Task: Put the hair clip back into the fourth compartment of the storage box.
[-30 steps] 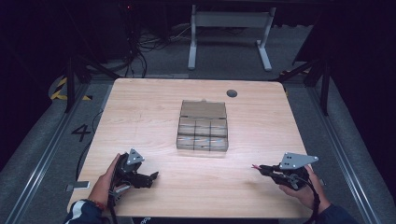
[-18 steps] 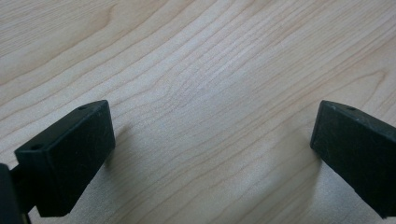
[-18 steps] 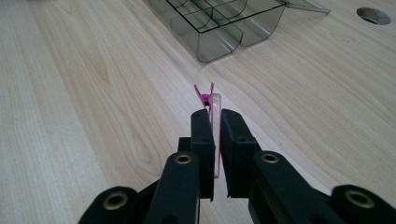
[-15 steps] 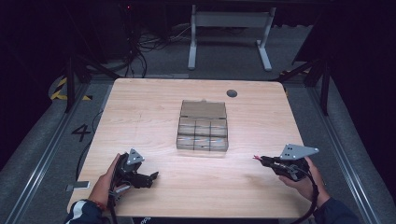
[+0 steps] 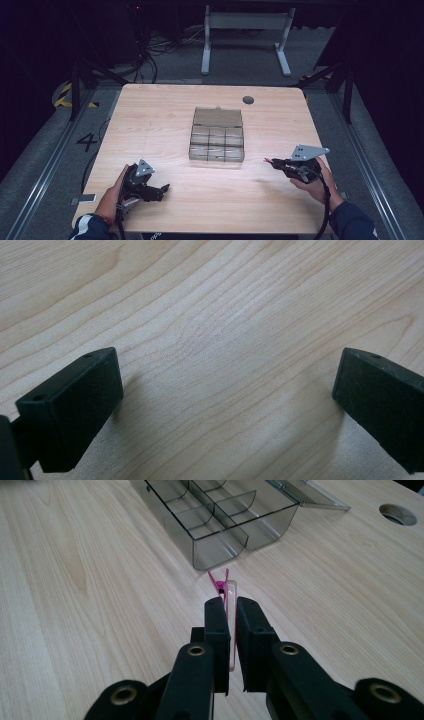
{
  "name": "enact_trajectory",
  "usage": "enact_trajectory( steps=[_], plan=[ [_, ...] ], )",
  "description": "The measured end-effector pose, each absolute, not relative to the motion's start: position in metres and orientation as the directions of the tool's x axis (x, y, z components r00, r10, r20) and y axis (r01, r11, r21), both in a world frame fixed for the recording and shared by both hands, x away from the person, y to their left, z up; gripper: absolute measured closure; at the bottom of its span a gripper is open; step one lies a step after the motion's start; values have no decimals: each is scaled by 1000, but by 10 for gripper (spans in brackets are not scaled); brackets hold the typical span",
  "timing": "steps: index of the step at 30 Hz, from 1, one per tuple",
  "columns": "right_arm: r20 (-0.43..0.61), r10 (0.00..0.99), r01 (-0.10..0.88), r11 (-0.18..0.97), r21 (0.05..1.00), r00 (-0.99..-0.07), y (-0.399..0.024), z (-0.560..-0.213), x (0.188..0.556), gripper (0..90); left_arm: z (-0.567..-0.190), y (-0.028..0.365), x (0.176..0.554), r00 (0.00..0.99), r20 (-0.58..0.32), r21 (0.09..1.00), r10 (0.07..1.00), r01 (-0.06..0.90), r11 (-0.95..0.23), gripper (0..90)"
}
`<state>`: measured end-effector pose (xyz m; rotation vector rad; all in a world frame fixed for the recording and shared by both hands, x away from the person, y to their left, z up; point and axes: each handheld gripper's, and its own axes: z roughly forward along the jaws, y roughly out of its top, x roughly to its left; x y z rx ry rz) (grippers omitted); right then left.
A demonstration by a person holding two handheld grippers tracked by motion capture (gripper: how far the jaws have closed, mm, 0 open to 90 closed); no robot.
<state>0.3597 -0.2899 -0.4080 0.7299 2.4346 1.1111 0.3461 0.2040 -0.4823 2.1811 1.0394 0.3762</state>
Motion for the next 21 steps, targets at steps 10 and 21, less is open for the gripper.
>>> enact_trajectory(
  steps=[10, 21],
  plan=[
    [-135, 568, 267, 567, 779, -812, -266, -398, 377, 853, -482, 204, 346, 639, -30, 688, 769, 571, -448, 3],
    [-143, 532, 237, 582, 778, -835, -239, -389, 391, 853, -482, 204, 346, 639, -30, 688, 769, 572, -448, 3]
  ],
)
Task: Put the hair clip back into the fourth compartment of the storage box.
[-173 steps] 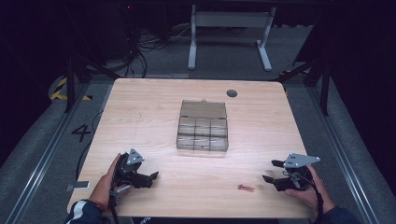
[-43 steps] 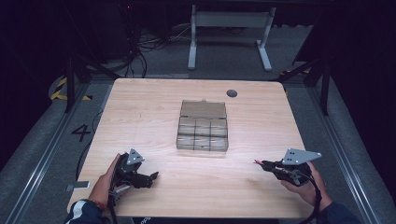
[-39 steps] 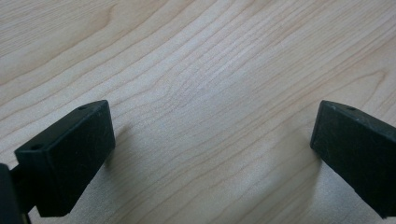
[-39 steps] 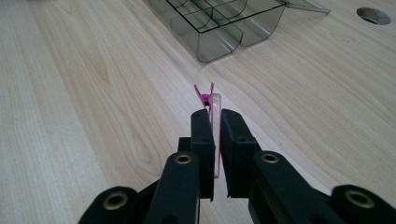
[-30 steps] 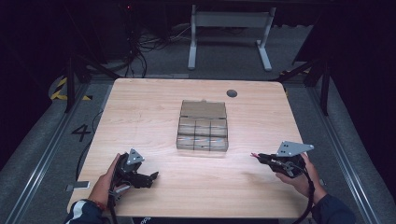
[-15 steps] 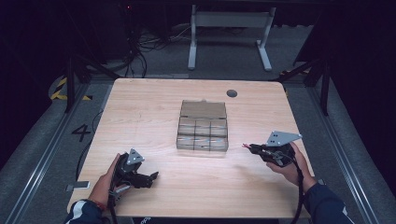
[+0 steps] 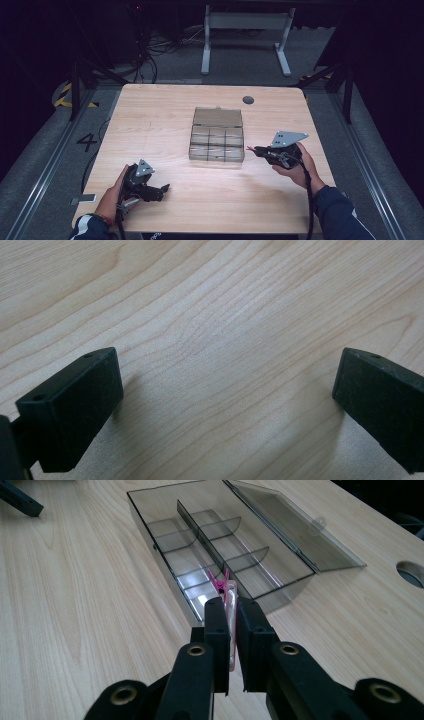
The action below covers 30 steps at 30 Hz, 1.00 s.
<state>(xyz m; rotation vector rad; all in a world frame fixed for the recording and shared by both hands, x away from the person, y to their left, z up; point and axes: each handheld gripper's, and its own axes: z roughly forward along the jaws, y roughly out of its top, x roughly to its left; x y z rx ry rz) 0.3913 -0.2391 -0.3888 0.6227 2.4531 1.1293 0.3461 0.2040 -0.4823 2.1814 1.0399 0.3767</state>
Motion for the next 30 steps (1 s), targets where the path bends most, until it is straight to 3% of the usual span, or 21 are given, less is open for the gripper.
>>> enact_trajectory(
  steps=[30],
  plan=[
    [-124, 417, 193, 639, 745, -901, -139, -386, 425, 853, -482, 204, 346, 639, -30, 687, 769, 571, -448, 3]
  ],
)
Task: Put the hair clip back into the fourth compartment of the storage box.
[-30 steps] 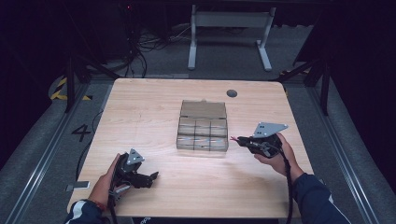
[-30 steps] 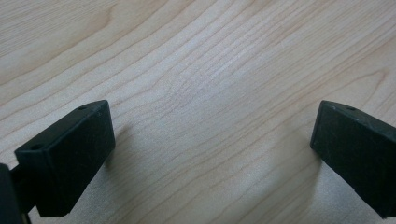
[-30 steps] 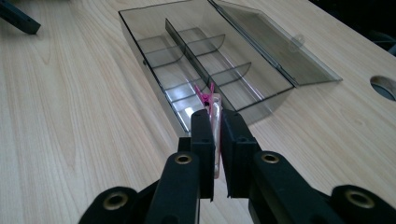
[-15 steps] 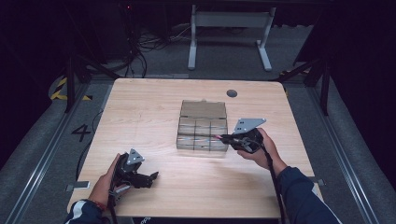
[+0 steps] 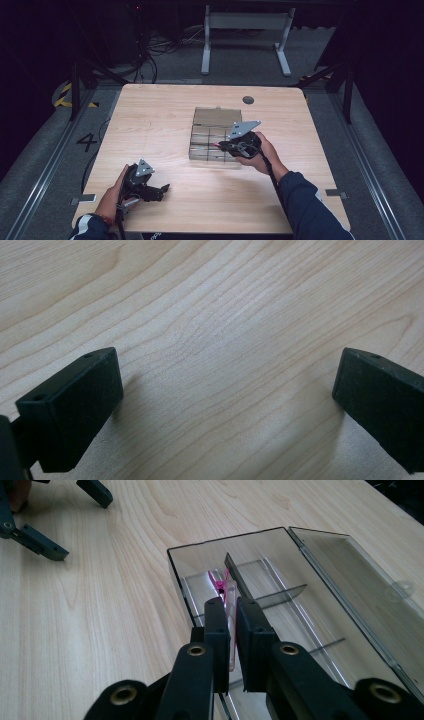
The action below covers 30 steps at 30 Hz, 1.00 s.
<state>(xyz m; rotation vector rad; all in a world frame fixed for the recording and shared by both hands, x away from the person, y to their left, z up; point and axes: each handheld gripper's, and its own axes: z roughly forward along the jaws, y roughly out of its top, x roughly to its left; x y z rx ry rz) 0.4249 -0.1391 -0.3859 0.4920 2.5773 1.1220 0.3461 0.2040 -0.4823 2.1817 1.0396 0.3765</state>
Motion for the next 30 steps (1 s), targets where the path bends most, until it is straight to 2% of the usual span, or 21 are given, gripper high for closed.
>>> enact_trajectory(
  steps=[30],
  plan=[
    [-116, 373, 199, 703, 683, -920, -79, -407, 449, 853, -482, 204, 346, 639, -30, 687, 769, 572, -448, 3]
  ],
)
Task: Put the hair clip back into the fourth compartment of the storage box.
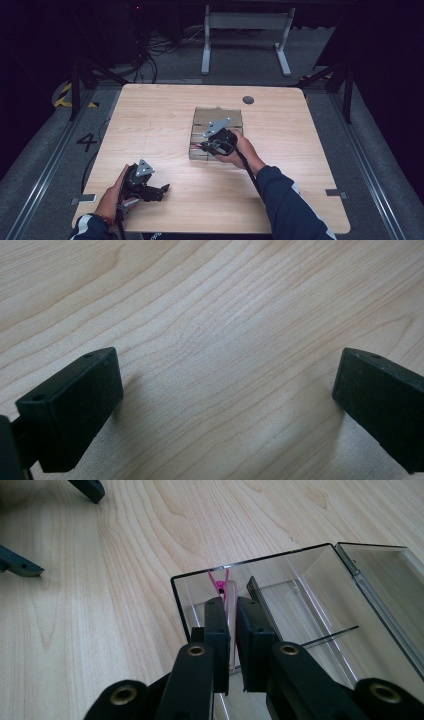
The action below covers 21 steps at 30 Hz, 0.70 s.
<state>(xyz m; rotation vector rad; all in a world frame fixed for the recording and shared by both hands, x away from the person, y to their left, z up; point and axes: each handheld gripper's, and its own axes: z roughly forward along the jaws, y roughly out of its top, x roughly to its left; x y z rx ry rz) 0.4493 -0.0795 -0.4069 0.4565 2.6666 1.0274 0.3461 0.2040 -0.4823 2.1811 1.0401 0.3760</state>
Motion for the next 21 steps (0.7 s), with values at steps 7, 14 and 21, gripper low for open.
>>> enact_trajectory(
  steps=[7, 14, 21],
  plan=[
    [-104, 382, 217, 705, 676, -918, -75, -413, 454, 853, -482, 204, 346, 638, -32, 688, 770, 572, -446, 3],
    [-94, 393, 238, 712, 661, -915, -72, -415, 459, 853, -482, 204, 346, 638, -31, 688, 770, 572, -446, 3],
    [-105, 392, 237, 726, 645, -914, -69, -419, 462, 852, -482, 204, 346, 638, -31, 688, 770, 572, -446, 3]
  ],
)
